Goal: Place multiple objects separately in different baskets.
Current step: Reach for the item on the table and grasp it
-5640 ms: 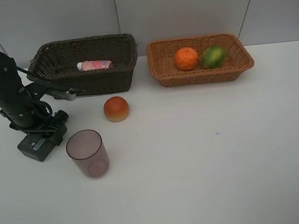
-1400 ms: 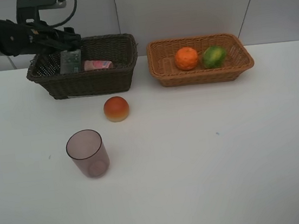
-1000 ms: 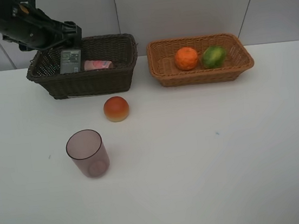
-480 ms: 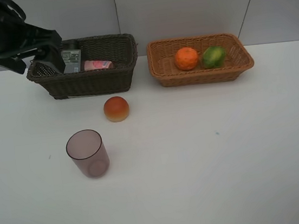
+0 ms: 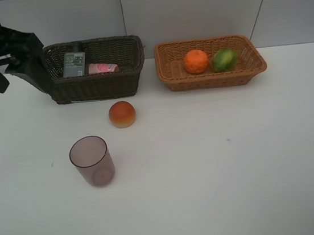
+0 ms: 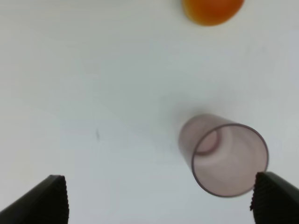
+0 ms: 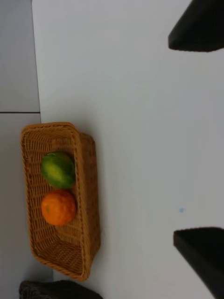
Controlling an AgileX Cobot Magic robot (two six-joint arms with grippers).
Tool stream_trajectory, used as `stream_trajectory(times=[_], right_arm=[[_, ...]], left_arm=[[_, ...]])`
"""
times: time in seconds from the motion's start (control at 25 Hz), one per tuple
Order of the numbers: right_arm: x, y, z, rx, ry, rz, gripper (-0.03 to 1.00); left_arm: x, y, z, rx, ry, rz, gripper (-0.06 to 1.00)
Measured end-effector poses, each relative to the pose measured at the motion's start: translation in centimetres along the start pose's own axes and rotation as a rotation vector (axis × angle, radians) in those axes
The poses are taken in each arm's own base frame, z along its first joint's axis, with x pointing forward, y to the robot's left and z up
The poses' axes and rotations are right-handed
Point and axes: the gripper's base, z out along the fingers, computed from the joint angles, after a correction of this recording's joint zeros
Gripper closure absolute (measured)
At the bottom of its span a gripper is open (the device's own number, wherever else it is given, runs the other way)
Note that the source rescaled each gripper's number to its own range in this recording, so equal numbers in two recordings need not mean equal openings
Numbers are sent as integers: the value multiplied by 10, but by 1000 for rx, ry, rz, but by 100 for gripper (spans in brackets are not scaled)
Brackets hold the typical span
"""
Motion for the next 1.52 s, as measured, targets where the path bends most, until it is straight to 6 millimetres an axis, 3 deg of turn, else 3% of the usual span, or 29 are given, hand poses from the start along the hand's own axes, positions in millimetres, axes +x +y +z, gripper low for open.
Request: stream_trajectory(times=[0.44,0.84,1.0,1.28,1.52], right_arm=[[0,0,0,1,0,0,22],[0,0,0,1,0,0,22],[0,0,0,1,0,0,22],[0,0,0,0,0,0,22],[0,0,0,0,0,0,22]], left_arm=[[21,-43,-13,70,60,209,-5],[27,-64,-12,69,71,286,-5],[38,-54,10,-17,128,310,-6],[46,-44,51,-81,39,312,-6],[43,-43,77,-97,26,320,-6]])
